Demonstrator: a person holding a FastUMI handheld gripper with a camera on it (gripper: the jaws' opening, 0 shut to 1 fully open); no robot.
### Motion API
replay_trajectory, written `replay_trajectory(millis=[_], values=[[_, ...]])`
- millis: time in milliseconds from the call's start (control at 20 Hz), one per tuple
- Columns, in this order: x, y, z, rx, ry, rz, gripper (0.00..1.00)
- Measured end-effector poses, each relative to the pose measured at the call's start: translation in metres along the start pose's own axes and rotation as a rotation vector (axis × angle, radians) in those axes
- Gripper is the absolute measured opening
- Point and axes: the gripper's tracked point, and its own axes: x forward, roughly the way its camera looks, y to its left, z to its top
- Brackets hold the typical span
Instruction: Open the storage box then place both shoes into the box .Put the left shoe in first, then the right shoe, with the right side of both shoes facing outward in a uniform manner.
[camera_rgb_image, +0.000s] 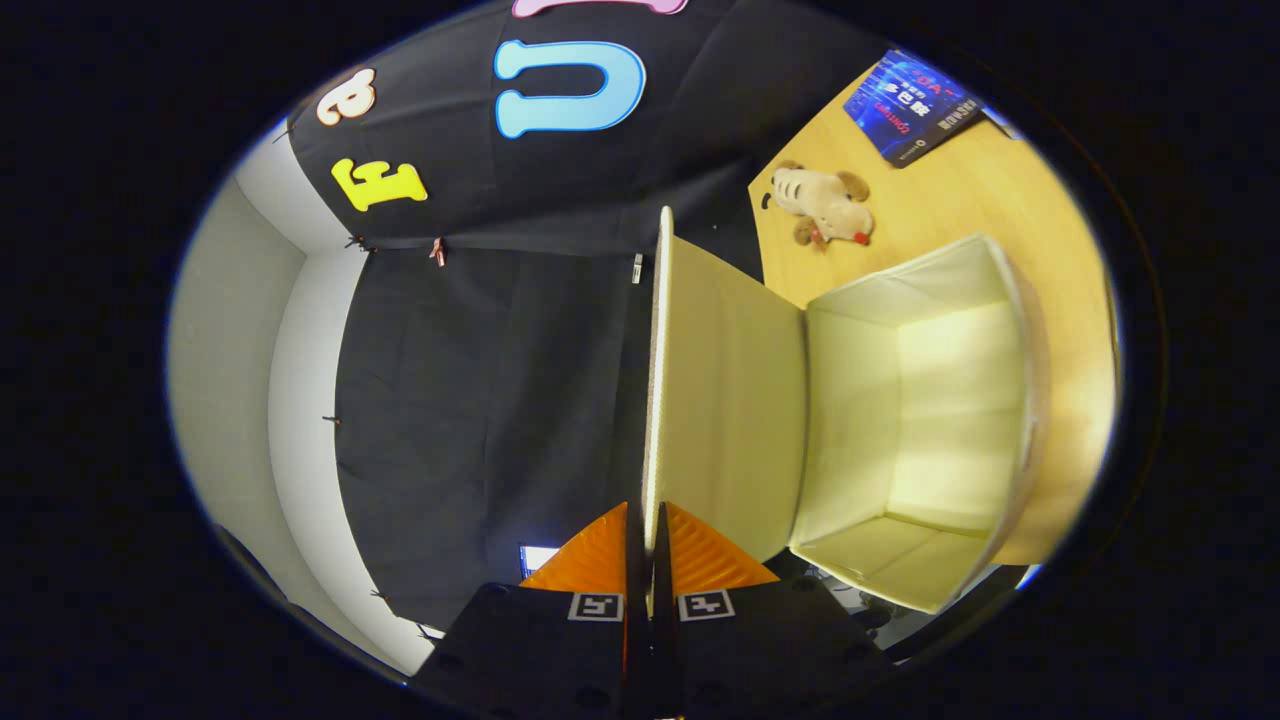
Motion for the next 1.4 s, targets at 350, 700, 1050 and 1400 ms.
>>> replay_trajectory(millis=[350, 700, 1050, 1400], values=[[0.117, 0.026, -0.025, -0.064, 0.055, -0.025, 0.07], [0.199, -0.002, -0.061, -0.148, 0.128, -0.132, 0.07], [0.202, -0.035, -0.056, -0.286, 0.094, -0.234, 0.63], [0.116, -0.039, -0.01, -0.443, -0.099, -0.342, 0.98]])
